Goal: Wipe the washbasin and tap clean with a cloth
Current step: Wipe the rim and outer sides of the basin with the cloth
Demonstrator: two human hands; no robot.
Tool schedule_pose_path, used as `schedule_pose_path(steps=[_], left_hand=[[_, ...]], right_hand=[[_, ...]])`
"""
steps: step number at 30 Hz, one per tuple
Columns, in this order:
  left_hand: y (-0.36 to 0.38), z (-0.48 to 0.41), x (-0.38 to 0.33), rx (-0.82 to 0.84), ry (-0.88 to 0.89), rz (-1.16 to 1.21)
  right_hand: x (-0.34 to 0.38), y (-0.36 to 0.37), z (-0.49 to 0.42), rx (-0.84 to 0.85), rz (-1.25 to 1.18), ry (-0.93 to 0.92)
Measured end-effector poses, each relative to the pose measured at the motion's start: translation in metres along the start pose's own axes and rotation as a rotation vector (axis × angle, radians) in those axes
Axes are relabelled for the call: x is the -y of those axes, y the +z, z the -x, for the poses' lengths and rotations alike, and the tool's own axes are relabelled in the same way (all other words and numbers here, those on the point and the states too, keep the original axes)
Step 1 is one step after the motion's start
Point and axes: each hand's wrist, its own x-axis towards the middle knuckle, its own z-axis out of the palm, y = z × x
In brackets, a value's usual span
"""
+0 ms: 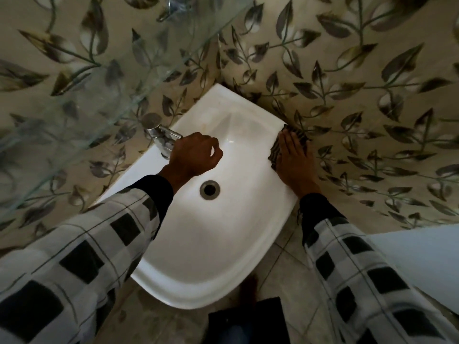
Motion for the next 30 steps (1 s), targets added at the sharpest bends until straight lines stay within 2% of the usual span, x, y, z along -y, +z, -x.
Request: schedule_pose_path(steps=[4,8,12,18,26,30], left_hand=[[-0.002,-0.003,0.005,0.068,-0.096,0.080],[-0.006,-0.002,0.001,0.077,-0.097,0.110],[-0.005,-0.003,0.005,0.077,-0.107,0.088],[0.000,-0.006,0.008,0.127,-0.086,0.102],[-0.009,-0.016,0.009,0.316,-0.165,0.280],[-0.005,-0.021,0.001,0.355,-0.151,0.146]], right_hand=[[-0.017,0.001,-0.013,0.026,0.012,-0.150],[-0.025,0.009,-0.027,-0.003,0.021,-0.197],[-0.021,0.005,-0.055,0.041,0.066,-0.323],[-0.030,0.010,-0.044,-0.045,0.055,-0.269],[-0.020,0.008,-0.082,0.009,0.181,-0.375],[-0.016,0.004,-0.087,0.040,0.224,-0.416]])
